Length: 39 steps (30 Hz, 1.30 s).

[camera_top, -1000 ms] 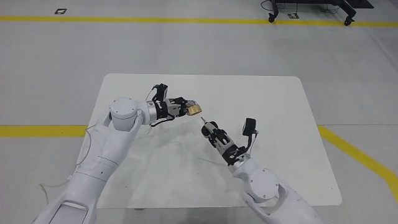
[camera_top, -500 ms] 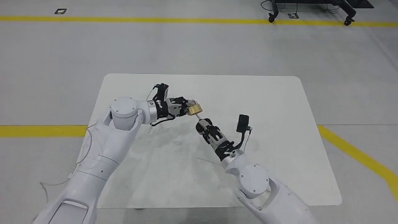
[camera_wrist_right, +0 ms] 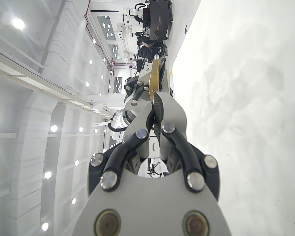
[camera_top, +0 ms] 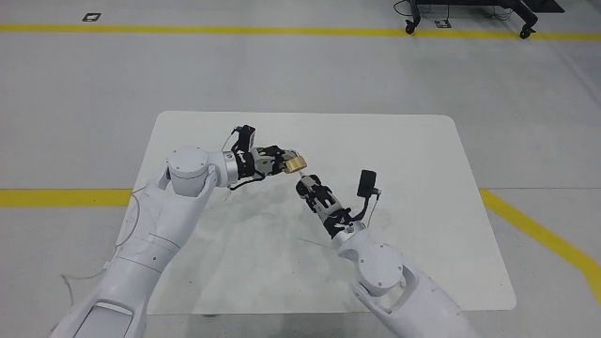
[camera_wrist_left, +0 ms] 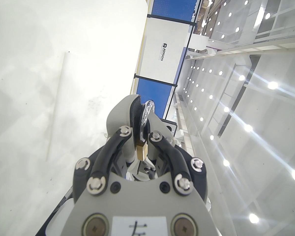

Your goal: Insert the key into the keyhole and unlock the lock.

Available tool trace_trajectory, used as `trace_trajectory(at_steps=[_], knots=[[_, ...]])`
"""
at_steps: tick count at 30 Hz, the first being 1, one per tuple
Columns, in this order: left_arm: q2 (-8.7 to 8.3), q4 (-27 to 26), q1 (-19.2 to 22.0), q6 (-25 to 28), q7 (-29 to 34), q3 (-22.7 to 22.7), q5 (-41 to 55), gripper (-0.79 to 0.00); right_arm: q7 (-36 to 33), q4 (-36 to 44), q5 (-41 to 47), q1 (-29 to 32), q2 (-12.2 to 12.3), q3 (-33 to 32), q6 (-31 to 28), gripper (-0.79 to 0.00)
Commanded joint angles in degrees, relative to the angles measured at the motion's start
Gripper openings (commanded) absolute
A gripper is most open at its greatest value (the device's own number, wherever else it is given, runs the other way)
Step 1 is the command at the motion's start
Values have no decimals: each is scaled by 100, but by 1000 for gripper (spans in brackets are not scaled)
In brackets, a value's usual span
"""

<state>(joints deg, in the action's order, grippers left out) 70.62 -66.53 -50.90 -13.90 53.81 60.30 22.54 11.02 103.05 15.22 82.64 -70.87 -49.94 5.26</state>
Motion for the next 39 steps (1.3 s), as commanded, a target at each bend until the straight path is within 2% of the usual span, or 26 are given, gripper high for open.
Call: trace_trajectory(at_steps=[1,26,27,28,29,39], knots=[[-2,0,-1,8,-8,6,9,-785,67,-14,-11,-3,-19,-13,15,-785],[-46,-199,-22,232,-109,-25,-356,-785,244,-282,-122,-289,-308,-20,415,-785],[-47,-199,-21,231,-108,-24,-356,-785,250,-286,-113,-293,-319,-27,388,-573],[-48,-199,-21,236,-116,-19,-349,-785,250,-288,-109,-294,-329,-34,351,-400],[-49,-192,-25,237,-132,-7,-336,-785,256,-289,-115,-287,-337,-42,305,0],[-70,-196,-54,187,-178,61,-302,-785,267,-280,-134,-261,-351,-63,228,0]])
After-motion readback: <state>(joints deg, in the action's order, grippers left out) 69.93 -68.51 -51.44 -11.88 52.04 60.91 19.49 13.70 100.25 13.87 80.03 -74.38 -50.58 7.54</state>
